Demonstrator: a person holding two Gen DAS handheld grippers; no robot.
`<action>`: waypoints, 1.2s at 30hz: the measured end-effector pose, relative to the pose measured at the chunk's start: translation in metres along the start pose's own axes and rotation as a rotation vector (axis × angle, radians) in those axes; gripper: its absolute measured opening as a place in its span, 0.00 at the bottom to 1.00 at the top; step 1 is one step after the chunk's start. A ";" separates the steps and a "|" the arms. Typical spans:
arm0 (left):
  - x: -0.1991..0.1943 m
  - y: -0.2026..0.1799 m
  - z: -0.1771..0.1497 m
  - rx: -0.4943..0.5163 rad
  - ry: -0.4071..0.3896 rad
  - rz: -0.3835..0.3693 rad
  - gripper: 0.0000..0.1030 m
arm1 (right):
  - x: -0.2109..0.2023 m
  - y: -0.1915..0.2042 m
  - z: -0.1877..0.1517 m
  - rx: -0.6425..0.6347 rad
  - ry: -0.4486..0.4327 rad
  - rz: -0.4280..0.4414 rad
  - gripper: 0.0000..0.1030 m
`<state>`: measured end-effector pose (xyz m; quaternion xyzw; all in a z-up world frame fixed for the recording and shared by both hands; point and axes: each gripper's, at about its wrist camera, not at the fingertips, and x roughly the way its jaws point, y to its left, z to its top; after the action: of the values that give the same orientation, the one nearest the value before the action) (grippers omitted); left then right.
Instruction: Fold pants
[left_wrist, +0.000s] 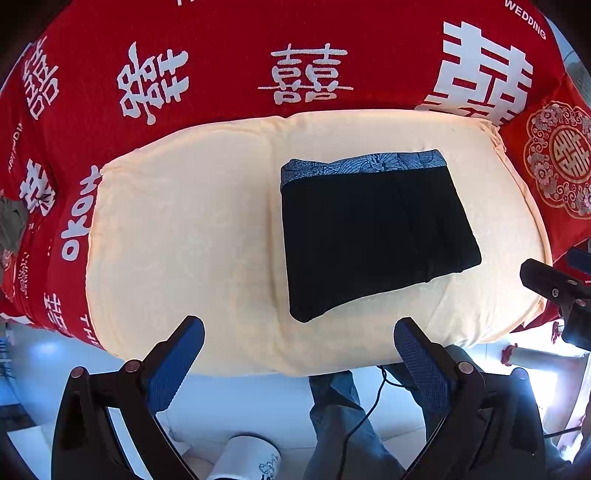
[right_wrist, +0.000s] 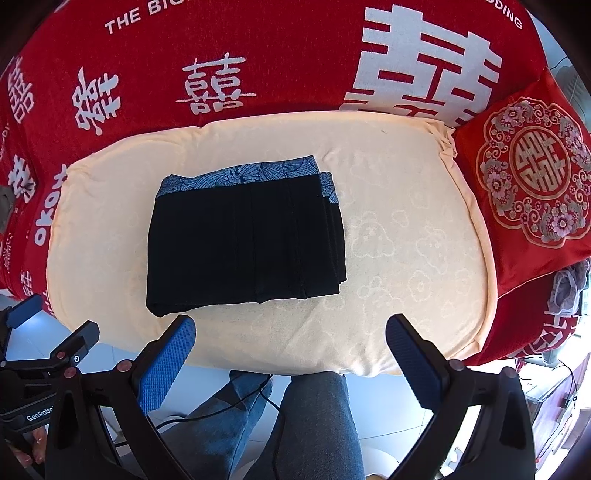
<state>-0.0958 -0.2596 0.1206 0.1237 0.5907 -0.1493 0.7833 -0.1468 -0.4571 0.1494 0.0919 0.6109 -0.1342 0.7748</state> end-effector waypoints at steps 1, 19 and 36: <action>0.000 0.000 0.000 -0.001 0.001 0.000 1.00 | 0.000 -0.001 0.000 0.001 0.001 0.001 1.00; 0.005 0.001 0.001 -0.017 -0.002 0.005 1.00 | 0.001 0.007 0.006 -0.031 -0.008 -0.002 1.00; 0.009 -0.002 -0.002 -0.031 0.005 -0.001 1.00 | 0.006 0.008 0.002 -0.045 0.014 0.000 1.00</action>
<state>-0.0957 -0.2619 0.1111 0.1116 0.5951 -0.1403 0.7834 -0.1407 -0.4509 0.1436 0.0753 0.6192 -0.1199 0.7724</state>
